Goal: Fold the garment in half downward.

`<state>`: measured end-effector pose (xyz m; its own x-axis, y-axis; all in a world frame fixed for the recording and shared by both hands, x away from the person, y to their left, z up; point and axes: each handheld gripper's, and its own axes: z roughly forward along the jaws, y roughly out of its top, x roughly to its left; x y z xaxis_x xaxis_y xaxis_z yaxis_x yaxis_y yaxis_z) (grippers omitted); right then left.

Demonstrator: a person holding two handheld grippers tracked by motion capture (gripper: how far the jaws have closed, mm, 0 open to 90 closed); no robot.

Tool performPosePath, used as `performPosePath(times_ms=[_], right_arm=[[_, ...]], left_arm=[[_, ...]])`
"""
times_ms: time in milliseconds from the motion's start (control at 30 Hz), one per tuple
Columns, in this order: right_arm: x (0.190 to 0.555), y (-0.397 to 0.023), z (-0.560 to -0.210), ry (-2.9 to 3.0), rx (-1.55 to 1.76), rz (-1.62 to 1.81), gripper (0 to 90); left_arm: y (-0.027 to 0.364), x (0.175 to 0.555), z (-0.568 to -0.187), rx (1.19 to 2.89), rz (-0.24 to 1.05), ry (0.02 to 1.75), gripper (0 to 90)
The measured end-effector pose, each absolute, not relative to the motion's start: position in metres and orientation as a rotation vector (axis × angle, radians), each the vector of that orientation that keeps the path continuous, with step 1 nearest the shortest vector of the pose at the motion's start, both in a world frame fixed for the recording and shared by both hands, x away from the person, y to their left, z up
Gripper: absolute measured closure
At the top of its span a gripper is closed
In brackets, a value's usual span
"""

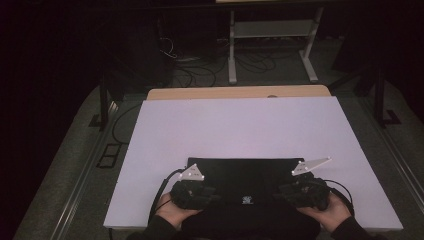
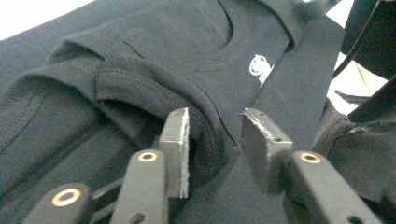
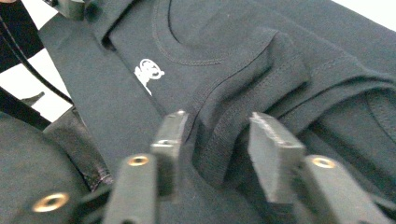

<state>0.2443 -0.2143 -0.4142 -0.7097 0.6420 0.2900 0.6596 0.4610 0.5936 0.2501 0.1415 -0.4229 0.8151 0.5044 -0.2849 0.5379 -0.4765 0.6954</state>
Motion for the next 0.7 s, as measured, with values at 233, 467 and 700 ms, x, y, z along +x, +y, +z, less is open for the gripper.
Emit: performPosePath(times_ms=[233,467,700], right_arm=[[0.248,-0.221,-0.408,-2.691,-1.168,-1.155,26.4],[0.259,-0.224,-0.401,-2.735,-1.202,-1.181,2.9],[0.27,-0.234,-0.394,-2.736,-1.259,-1.212,0.0]], left_arm=[[0.15,0.259,-0.416,2.127,0.032,0.754,27.0],[0.157,0.27,-0.414,2.086,0.011,0.751,9.2],[0.156,0.282,-0.407,2.117,0.005,0.712,0.0]])
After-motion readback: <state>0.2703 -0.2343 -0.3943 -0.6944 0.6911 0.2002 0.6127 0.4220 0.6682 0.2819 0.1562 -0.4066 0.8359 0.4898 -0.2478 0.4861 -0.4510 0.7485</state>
